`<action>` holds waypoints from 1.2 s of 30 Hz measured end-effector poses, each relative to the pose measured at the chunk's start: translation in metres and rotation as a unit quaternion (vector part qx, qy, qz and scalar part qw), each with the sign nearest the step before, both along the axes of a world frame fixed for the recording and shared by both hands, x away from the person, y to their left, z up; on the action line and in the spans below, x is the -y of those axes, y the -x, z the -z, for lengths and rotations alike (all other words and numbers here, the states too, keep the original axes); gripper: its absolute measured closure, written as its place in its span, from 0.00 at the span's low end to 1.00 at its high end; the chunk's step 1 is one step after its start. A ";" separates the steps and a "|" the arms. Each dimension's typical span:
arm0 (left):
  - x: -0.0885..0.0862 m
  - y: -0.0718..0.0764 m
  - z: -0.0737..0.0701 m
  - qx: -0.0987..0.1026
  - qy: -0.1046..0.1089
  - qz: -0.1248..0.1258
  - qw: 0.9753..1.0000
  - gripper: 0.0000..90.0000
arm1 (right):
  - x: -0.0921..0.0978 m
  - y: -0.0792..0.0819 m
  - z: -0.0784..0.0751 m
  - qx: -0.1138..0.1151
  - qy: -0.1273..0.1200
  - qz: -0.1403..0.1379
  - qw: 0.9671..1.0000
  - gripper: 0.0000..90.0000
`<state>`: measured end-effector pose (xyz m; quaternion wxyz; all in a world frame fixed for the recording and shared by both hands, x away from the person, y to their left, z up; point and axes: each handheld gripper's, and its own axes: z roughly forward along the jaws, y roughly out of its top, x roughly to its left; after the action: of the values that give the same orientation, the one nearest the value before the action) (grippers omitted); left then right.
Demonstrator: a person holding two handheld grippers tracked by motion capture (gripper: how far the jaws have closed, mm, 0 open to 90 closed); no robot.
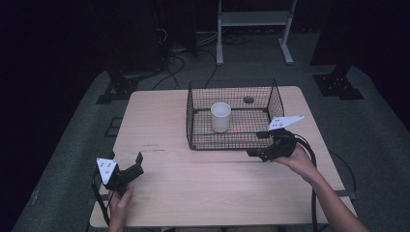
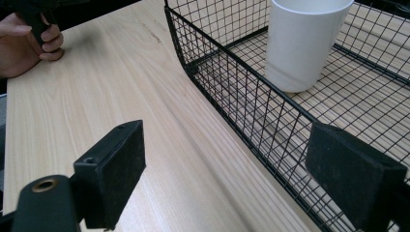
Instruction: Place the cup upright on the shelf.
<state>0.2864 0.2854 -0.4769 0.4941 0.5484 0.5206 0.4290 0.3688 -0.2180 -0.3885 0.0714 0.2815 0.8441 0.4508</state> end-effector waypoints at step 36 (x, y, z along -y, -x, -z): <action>0.000 0.000 0.000 0.000 -0.003 0.000 1.000 0.00 | 0.030 0.035 0.025 0.004 0.003 0.022 1.000 0.15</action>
<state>0.2861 0.2849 -0.4769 0.4921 0.5499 0.5194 0.4308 0.3335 -0.2477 -0.4140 0.0856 0.2982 0.8386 0.4478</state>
